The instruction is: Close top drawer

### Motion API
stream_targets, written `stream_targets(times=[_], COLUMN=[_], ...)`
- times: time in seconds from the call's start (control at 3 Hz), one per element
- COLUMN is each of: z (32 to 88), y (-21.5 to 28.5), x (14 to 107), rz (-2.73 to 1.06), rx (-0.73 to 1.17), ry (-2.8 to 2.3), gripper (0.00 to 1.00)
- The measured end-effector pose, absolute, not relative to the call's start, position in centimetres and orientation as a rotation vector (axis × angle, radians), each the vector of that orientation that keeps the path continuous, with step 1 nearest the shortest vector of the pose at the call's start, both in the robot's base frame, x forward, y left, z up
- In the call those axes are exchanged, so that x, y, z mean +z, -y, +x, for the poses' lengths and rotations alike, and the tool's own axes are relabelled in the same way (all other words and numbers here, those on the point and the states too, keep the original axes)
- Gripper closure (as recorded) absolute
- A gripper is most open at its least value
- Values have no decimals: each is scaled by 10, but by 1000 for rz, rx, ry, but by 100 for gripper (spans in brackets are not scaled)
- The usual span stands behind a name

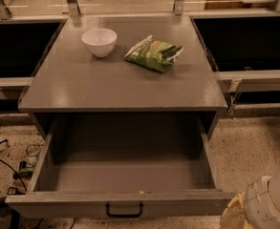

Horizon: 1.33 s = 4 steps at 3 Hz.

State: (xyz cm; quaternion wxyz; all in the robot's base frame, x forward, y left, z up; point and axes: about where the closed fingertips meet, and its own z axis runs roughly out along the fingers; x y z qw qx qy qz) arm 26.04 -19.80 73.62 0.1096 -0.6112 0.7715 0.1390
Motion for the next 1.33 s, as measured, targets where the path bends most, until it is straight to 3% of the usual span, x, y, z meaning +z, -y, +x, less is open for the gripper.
stream_targets(times=[0.67, 1.0, 1.33], z=[263, 318, 323], y=[197, 185, 183], x=[727, 666, 668], rz=[-1776, -1669, -1663], rx=[448, 555, 556], ry=[-2272, -2332, -2330], gripper=[100, 100, 100])
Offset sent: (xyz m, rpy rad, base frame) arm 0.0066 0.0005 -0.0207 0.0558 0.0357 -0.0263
